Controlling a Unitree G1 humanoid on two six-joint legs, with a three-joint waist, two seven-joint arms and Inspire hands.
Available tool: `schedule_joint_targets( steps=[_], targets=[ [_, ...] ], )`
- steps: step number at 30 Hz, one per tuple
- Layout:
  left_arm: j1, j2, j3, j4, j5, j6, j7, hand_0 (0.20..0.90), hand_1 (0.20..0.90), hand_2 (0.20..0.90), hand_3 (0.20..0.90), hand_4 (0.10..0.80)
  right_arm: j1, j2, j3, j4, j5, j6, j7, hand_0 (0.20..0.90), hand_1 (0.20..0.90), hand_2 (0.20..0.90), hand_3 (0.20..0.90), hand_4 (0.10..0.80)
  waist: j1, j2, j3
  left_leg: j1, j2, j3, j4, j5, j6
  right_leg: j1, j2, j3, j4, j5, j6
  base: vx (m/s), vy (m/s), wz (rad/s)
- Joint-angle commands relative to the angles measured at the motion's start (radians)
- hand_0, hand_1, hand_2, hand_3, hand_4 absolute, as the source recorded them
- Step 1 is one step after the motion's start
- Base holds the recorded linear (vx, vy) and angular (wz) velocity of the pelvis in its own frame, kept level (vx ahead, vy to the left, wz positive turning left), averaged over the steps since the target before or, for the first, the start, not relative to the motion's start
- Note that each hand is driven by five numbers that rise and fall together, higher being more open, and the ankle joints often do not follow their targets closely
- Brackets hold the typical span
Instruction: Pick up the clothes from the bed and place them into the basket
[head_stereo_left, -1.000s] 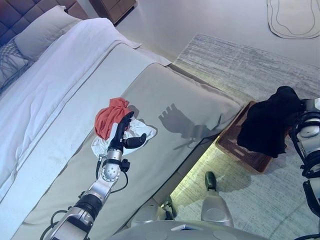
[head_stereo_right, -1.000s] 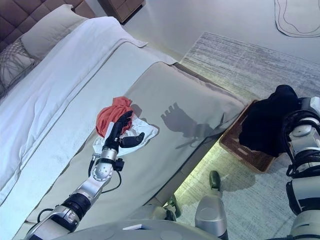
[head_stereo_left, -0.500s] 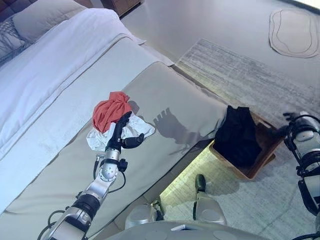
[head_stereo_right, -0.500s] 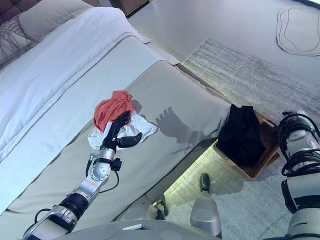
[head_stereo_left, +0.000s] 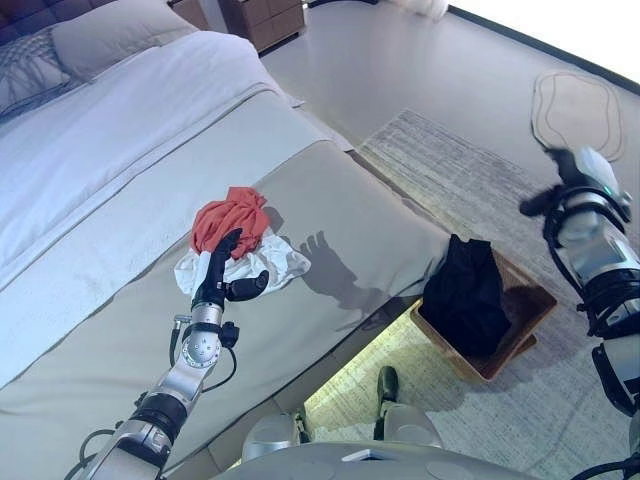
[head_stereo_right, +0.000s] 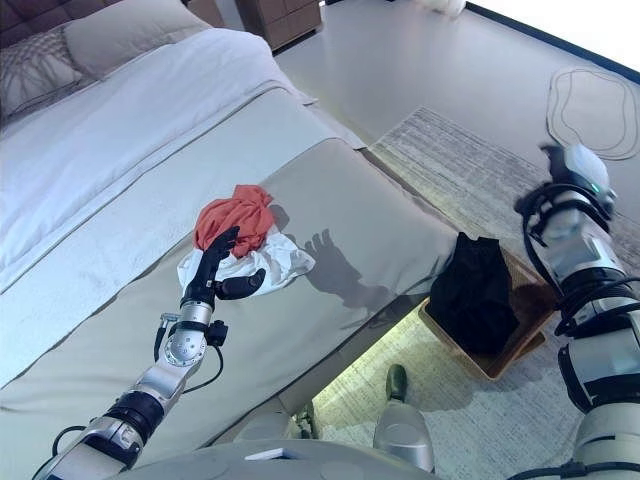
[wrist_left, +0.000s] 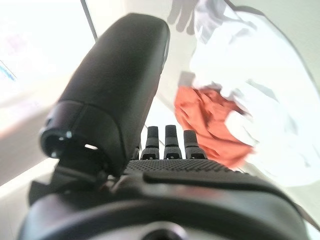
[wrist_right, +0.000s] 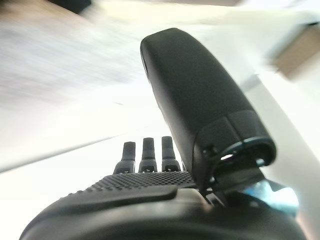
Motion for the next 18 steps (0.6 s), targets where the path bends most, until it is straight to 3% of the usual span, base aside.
schedule_joint_targets(
  steps=[1,5,12,18],
  targets=[
    [-0.04,0.038,0.023,-0.026,0.011,-0.07,0.08,0.9,0.9,0.9,0.9,0.8,-0.191,0.033,0.111,0.008,-0.026,-0.101,-0.068,0.9,0.9,0.9,0.9,0.8,0.048,-0.062,-0.084,0.002,0.045,-0.016,0.006,-0.055,-0.057,0.042,-0.054,-0.03,0.006,-0.094,0.014,0.014,0.021,0.3],
    [-0.025,0.042,0.034,-0.031,0.039,-0.057,0.074,0.9,0.9,0.9,0.9,0.8,-0.219,0.098,0.176,0.014,-0.024,-0.106,-0.046,0.9,0.9,0.9,0.9,0.8,0.111,-0.062,-0.077,-0.034,0.036,-0.082,0.007,-0.041,-0.048,0.059,-0.07,-0.088,0.046,-0.127,0.002,0.005,0.017,0.38],
    [-0.054,0.071,0.034,-0.078,-0.002,-0.075,0.085,0.9,0.9,0.9,0.9,0.8,-0.262,0.198,0.23,0.143,-0.019,-0.088,0.013,0.9,0.9,0.9,0.9,0.8,0.205,-0.029,-0.006,-0.119,0.003,-0.196,0.034,-0.025,-0.034,0.017,-0.109,-0.163,0.138,-0.171,-0.011,-0.087,0.038,0.52],
    [-0.044,0.074,0.034,-0.102,0.002,-0.092,0.064,0.9,0.9,0.9,0.9,0.8,-0.247,0.289,0.236,0.222,0.008,-0.052,0.051,0.9,0.9,0.9,0.9,0.8,0.248,-0.012,0.024,-0.131,-0.016,-0.233,0.018,-0.014,-0.027,0.027,-0.116,-0.198,0.13,-0.169,-0.01,0.008,0.044,0.34]
  ],
)
